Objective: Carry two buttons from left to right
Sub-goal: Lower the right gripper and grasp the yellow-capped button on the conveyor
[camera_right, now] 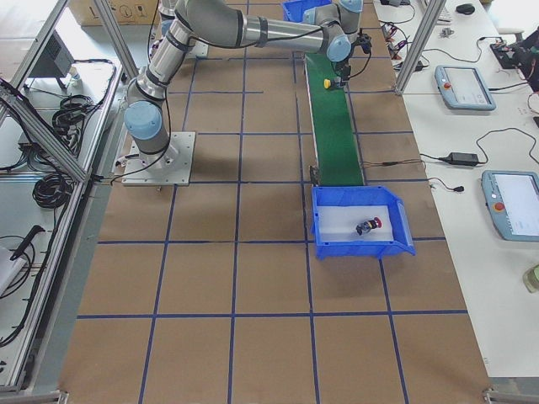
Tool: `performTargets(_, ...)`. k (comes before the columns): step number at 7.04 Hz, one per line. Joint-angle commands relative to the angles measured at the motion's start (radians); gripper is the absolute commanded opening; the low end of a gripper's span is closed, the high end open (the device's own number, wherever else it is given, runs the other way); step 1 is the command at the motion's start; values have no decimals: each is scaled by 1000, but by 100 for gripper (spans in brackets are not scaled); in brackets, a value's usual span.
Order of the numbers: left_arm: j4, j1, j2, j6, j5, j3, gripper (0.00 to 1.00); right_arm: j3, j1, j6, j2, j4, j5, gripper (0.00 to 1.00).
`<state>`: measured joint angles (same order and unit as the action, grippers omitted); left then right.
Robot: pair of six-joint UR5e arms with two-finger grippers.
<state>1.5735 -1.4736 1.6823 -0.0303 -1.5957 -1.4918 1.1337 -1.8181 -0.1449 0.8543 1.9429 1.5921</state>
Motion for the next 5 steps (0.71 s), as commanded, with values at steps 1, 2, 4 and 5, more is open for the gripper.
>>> performTargets(1,-1,6,-1,7,6,4,100,-8,0,-1,-37,37,0,98)
performTargets(2,-1,7,0,7,8,5,100,-9,2,-19,-49,57,0,98)
performTargets(4,-1,9,4,7,8,16,100,-15,13,-91,-61,61,-1,97)
performTargets(5,-1,7,1,6,7,13,100,-28,17,-90,-69,56,0,80)
